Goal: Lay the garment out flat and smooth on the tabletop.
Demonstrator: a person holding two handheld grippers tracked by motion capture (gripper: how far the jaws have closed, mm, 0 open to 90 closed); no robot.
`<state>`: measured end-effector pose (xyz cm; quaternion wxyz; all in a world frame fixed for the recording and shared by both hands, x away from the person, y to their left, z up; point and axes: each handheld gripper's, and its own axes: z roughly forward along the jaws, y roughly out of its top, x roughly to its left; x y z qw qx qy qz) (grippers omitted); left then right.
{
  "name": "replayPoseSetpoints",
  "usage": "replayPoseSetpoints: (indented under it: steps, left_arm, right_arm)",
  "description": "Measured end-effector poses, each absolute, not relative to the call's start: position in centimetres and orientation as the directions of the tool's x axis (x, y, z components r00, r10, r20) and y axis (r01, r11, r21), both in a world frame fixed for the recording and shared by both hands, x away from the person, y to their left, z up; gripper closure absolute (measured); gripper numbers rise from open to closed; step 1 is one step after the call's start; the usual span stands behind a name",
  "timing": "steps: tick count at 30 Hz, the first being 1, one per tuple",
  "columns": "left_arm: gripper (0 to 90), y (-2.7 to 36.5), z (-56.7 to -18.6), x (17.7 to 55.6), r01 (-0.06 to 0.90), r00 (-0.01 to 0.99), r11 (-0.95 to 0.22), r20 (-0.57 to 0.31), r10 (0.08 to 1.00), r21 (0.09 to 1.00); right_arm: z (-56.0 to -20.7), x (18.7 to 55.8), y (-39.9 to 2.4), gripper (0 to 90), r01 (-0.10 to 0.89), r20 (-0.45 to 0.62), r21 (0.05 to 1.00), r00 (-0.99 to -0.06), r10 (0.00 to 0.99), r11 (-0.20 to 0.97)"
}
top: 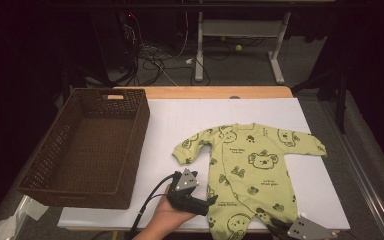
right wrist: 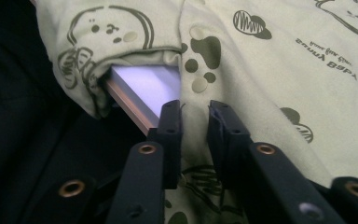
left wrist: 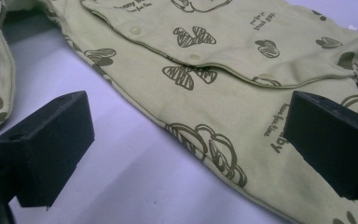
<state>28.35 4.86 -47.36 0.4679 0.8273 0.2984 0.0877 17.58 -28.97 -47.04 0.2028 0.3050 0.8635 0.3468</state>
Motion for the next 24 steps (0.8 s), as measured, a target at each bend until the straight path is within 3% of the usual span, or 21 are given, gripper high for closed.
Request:
replayPoseSetpoints:
  steps: [4,16,24]
  left_arm:
    - [0.6,4.9,-47.4,28.4,0.412,0.807,-0.384,-0.136,0.575,0.826]
    - [0.6,4.9,-47.4,28.4,0.412,0.807,-0.384,-0.136,0.574,0.826]
    - [0.5,4.8,-47.3,28.4,0.413,0.808,-0.385,-0.136,0.574,0.825]
  right_arm:
    - [-46.8,17.4,-28.9,90.0,0.376,-0.147,0.725,-0.734,0.663,0.577]
    - [-46.1,15.7,-27.2,90.0,0.321,-0.132,0.735,-0.796,0.591,0.597]
    - [-45.6,16.4,-28.0,65.9,0.335,-0.096,0.79,-0.759,0.644,0.513]
